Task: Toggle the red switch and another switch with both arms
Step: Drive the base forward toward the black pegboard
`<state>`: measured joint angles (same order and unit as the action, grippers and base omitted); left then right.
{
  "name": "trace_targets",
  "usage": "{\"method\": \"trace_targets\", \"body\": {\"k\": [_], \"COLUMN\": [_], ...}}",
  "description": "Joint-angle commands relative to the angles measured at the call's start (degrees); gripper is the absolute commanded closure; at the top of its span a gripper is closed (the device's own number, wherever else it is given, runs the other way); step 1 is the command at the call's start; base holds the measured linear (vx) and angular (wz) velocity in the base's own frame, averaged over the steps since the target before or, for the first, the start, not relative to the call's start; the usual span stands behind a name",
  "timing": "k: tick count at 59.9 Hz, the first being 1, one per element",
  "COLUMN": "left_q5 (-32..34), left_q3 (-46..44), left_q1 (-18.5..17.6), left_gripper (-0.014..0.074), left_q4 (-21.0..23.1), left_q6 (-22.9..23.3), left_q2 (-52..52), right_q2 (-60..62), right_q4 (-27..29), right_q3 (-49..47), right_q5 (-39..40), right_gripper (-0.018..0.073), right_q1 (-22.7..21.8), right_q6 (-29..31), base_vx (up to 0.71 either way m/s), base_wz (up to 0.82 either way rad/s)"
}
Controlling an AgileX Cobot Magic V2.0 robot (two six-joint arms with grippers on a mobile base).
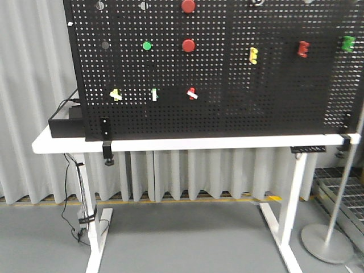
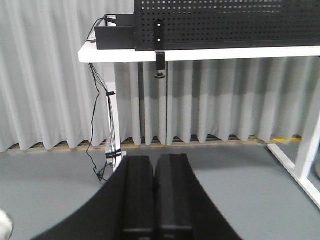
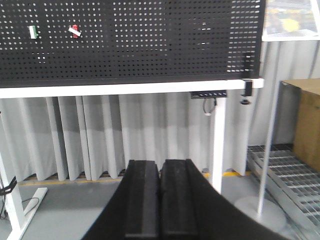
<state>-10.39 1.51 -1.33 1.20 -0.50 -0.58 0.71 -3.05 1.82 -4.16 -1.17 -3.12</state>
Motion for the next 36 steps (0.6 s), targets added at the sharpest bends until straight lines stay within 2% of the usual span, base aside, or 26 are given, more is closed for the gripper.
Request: {"method": "trace_targets", "body": {"k": [1,36], "left_q5": [4.7,4.7], "left_q3": [1.2,1.2], "left_q1": [-0.1,-0.1], "left_gripper": [0.0594,0.0594], "left_q4": [0.0,0.0], "left_q6": [0.5,0.5], "left_q2": [-0.5,-0.5], "right_q2": [0.6,0.6], "right_q4": [-0.1,-0.1], "right_q3": [0.3,0.3], "right_q5": [4.8,4.8], "right_gripper": [0.0566,0.0566], "right_q1": [-0.1,-0.1], "right_q6": [0.3,0.3], "base_vx": [0.38,0.42], "base_wz": [0.08,0.07]}}
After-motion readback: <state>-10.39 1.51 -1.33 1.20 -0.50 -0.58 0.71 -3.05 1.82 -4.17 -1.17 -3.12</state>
